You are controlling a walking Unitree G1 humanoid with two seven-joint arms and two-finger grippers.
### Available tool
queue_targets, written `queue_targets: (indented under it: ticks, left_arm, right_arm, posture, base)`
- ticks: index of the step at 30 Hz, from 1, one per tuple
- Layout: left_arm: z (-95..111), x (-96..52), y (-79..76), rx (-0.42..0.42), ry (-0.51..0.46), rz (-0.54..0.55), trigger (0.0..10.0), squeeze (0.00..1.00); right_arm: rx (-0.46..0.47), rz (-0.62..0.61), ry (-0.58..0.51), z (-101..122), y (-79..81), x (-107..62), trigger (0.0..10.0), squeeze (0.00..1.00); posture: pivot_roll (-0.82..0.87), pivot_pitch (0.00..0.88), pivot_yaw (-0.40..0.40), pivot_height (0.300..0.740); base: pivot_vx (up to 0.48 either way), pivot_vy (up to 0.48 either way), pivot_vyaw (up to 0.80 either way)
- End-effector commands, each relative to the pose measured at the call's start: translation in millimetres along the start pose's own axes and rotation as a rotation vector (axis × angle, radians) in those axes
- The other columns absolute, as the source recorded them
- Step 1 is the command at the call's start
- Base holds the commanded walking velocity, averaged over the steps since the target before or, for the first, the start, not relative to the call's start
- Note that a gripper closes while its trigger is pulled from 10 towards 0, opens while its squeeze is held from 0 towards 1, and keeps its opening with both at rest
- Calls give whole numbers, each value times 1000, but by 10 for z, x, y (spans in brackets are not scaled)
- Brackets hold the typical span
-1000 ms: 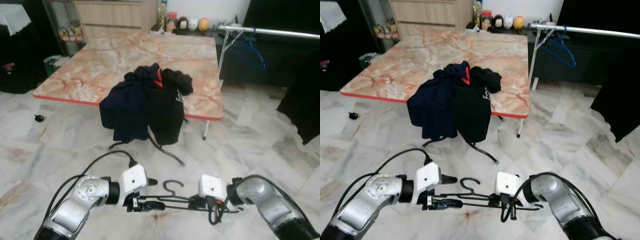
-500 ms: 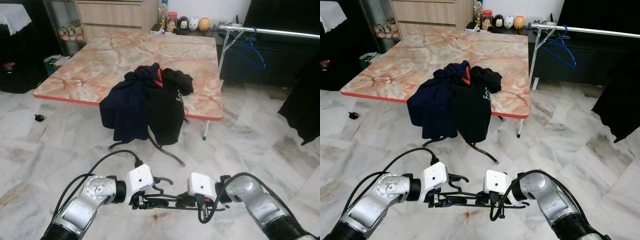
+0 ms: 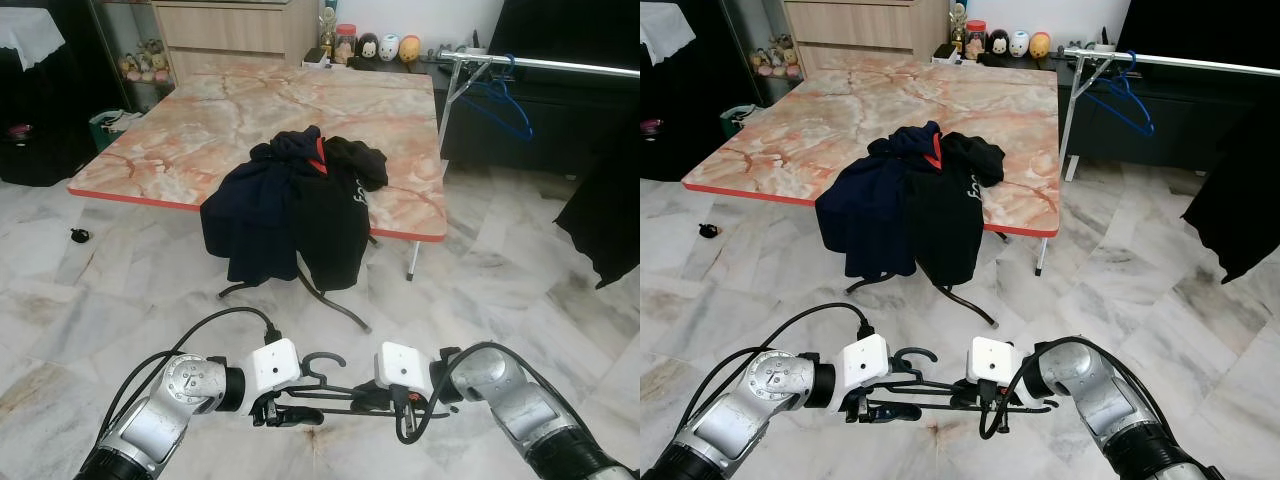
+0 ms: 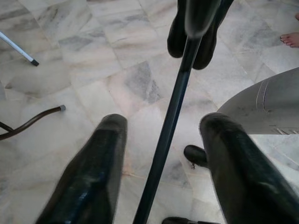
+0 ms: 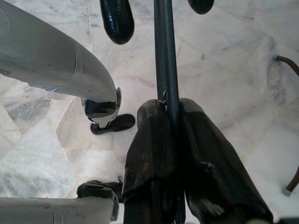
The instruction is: Hang hanger
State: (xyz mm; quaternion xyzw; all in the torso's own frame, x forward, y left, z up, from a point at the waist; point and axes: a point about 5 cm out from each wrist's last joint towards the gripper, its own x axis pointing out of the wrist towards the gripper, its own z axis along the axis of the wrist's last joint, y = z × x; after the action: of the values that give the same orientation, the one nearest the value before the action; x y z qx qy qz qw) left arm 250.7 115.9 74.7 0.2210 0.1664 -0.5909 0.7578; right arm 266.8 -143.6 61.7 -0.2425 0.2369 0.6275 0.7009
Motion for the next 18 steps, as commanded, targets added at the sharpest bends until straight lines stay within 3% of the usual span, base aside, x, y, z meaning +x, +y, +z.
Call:
queue_targets:
  ticks: [1, 18]
  left_arm:
    - [-16, -17, 11, 13, 13, 8, 0, 0]
    - [-29, -25, -3, 6, 11, -2, 0, 0]
  right_arm:
    - [-21, -10, -19, 66, -49, -40, 10000, 0]
    - [-13, -2, -32, 73, -43, -65, 10000, 0]
  posture:
    - [75, 0, -28, 740]
    - [73, 0, -27, 740]
  base:
    - [0, 0, 0]
    - [0, 0, 0]
